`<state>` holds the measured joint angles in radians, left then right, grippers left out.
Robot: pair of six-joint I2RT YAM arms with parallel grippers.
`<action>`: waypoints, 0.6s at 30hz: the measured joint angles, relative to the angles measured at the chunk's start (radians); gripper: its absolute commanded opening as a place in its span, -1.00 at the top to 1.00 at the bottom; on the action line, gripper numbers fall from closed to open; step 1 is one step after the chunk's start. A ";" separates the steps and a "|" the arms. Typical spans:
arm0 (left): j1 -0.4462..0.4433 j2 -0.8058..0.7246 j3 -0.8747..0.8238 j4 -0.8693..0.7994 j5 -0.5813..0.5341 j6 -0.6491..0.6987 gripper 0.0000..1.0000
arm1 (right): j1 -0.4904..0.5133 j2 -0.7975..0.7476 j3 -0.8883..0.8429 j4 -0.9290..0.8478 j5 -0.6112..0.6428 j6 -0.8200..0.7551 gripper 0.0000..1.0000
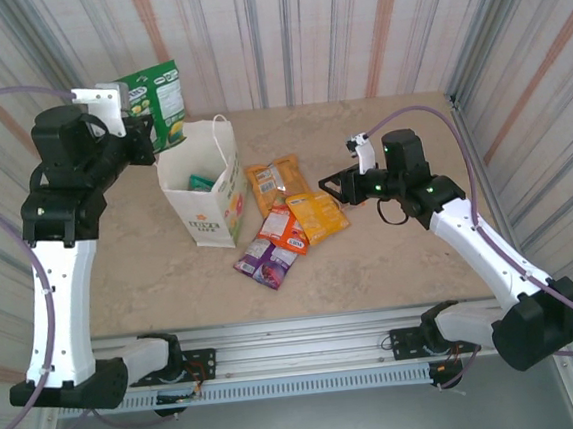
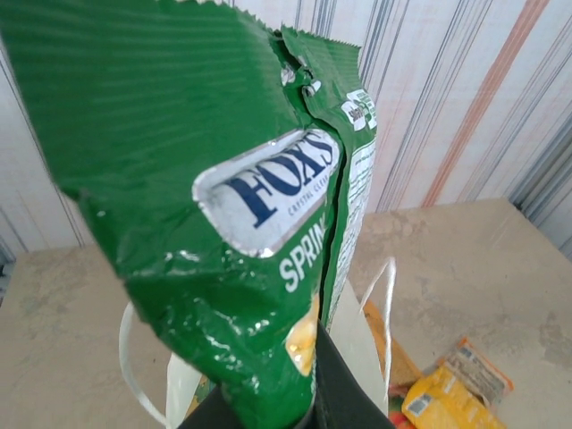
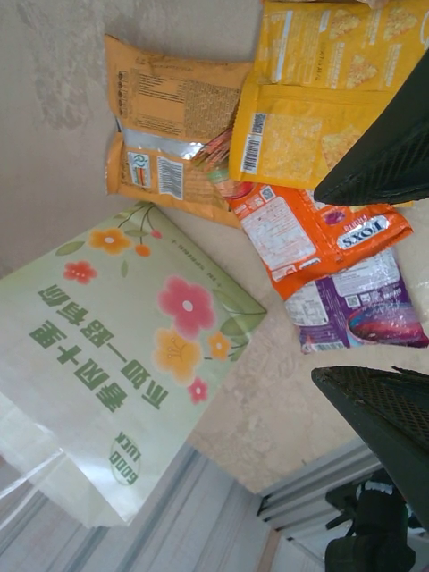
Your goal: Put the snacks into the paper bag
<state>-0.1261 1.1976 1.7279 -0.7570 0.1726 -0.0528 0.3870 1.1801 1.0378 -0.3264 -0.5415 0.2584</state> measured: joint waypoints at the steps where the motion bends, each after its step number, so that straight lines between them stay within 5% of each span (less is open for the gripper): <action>1: 0.000 0.014 0.017 -0.031 0.003 0.002 0.92 | 0.000 0.000 0.000 -0.002 0.000 0.000 0.01; 10: -0.026 0.145 0.058 -0.272 0.039 0.008 0.91 | 0.000 0.023 0.018 -0.030 0.000 0.004 0.01; 18: -0.125 0.266 0.123 -0.379 -0.047 0.023 0.85 | 0.000 0.034 0.033 -0.065 0.006 0.029 -0.01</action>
<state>-0.2512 1.4631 1.8507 -1.1358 0.1261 -0.0303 0.3870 1.2137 1.0710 -0.3912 -0.5354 0.2878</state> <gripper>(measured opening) 0.116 0.503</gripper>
